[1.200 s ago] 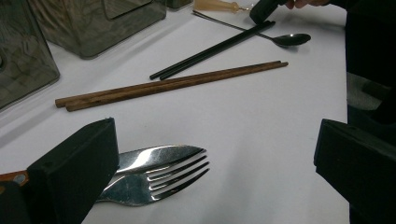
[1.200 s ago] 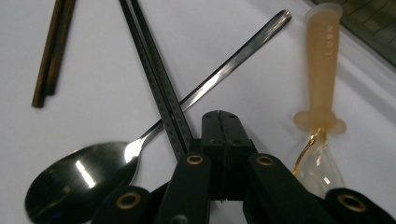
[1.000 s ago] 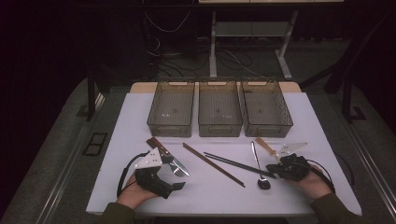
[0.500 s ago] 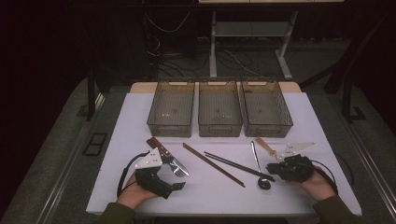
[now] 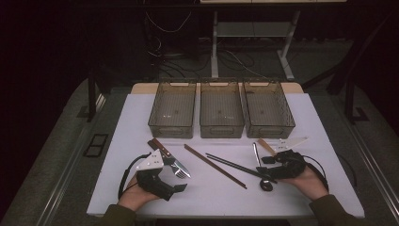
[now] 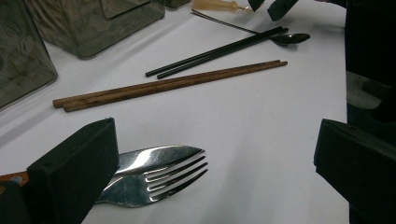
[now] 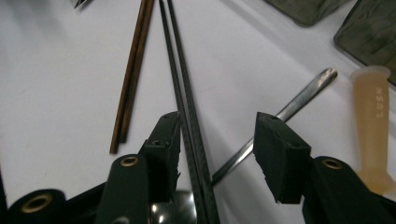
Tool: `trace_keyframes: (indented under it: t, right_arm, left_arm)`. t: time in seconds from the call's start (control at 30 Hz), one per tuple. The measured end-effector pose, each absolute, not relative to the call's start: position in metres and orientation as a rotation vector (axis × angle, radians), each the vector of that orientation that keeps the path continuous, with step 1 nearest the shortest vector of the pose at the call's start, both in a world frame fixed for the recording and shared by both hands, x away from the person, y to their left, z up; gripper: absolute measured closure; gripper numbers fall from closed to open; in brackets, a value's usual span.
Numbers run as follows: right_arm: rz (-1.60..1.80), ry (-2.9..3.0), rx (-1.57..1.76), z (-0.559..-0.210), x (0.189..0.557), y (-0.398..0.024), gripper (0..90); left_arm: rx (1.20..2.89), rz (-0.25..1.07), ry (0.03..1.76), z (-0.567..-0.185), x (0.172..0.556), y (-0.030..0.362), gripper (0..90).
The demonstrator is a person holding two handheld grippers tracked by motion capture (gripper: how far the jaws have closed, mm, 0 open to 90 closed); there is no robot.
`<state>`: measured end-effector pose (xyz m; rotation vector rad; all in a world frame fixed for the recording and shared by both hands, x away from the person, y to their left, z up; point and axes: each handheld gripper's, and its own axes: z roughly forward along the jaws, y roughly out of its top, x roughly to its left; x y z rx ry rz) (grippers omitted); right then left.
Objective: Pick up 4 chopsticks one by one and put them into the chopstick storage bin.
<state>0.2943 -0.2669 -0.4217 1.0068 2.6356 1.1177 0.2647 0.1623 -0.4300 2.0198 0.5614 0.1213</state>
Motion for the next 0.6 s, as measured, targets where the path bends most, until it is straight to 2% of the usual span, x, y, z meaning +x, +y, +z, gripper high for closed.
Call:
trace_keyframes:
  t: [0.13,0.4,0.6]
  right_arm:
    - [1.089,2.629,0.985,-0.420,0.301,-0.258,53.4]
    - [1.096,2.677,0.922,-0.424,0.307,-0.249,71.6]
    - [1.069,2.729,0.867,-0.431,0.310,-0.244,76.9]
  left_arm:
    - [2.023,0.120,0.564,-0.430,0.265,0.162,0.0]
    - [2.022,0.120,0.563,-0.431,0.265,0.162,0.0]
    - [2.020,0.120,0.566,-0.431,0.265,0.161,0.0]
